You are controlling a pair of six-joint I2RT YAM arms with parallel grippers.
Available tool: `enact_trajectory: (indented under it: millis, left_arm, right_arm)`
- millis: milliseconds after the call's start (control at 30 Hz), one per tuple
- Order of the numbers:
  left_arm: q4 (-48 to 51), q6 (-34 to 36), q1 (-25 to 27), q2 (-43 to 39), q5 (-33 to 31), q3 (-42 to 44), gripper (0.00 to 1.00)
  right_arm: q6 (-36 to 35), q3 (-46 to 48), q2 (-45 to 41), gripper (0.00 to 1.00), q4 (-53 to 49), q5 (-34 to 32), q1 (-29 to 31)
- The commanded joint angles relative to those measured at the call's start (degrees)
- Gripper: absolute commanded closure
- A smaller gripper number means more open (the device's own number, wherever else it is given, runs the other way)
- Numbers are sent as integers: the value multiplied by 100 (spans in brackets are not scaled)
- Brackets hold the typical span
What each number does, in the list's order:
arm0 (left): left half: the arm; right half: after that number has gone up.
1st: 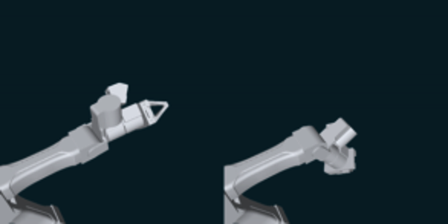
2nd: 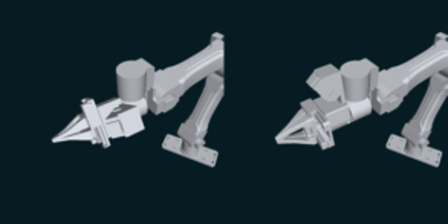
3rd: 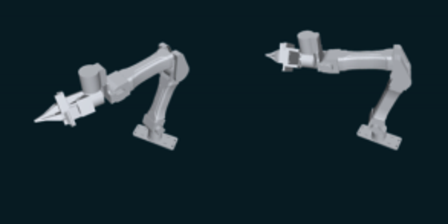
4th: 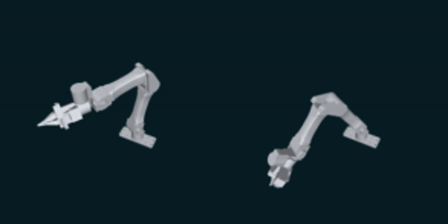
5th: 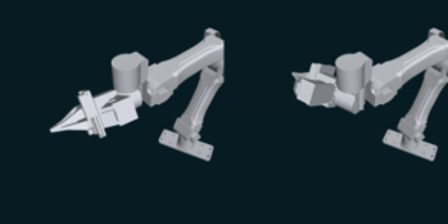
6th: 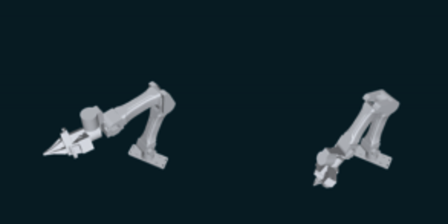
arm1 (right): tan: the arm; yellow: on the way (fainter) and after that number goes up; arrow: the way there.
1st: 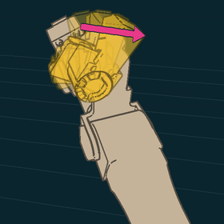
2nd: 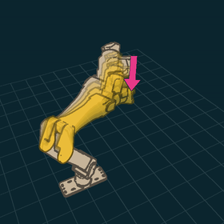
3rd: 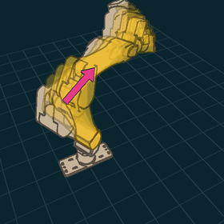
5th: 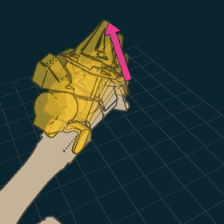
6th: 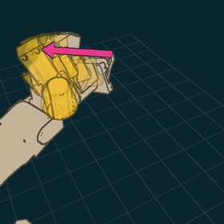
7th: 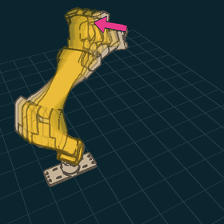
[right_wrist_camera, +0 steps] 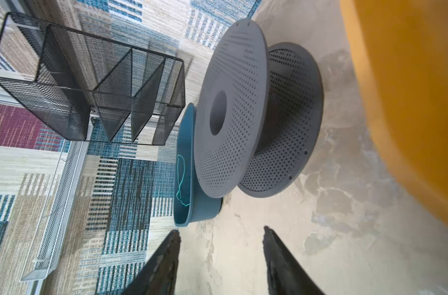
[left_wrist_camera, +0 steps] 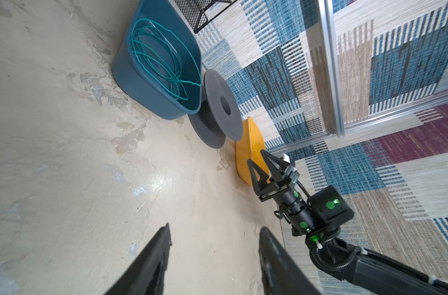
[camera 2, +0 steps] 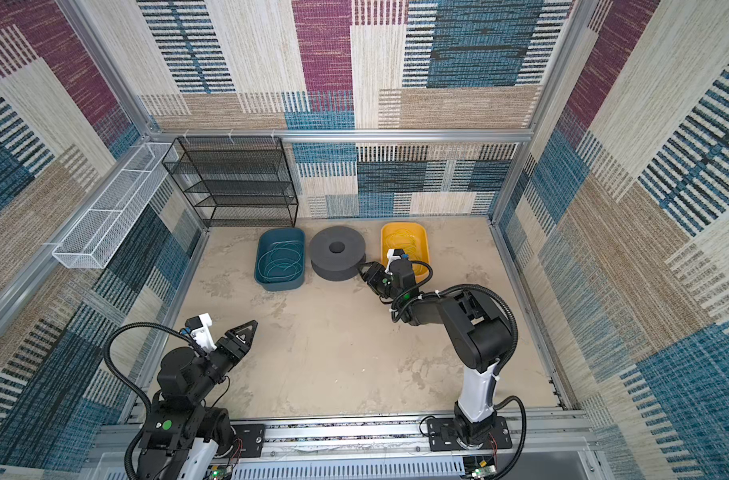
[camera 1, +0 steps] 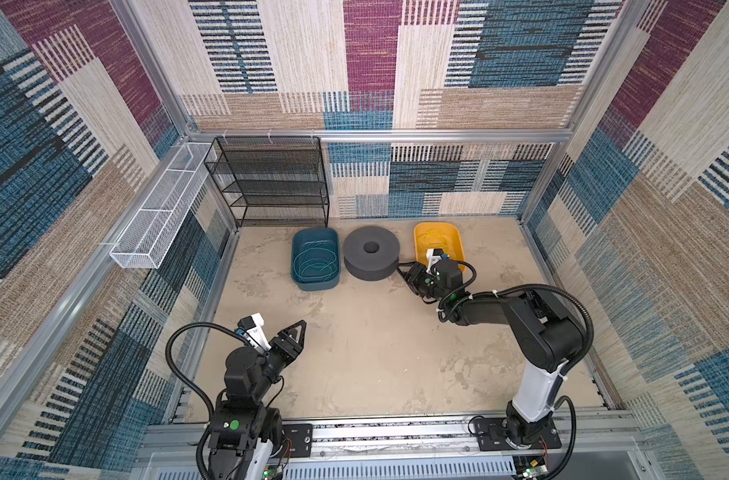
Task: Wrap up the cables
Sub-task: 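Grasp the rim of the grey spool with the right gripper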
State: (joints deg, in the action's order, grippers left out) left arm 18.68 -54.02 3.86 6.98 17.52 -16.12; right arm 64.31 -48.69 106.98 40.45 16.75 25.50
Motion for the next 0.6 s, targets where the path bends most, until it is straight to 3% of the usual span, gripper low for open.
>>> enact_trajectory:
  millis: [0, 567]
  left_arm:
    - [-92, -118, -8, -19, -240, -34, 42]
    - [-309, -144, -8, 247, -451, -106, 41]
  right_arm:
    - [169, -242, 185, 45, 35, -370, 102]
    - [513, -1715, 1339, 45, -594, -651, 230]
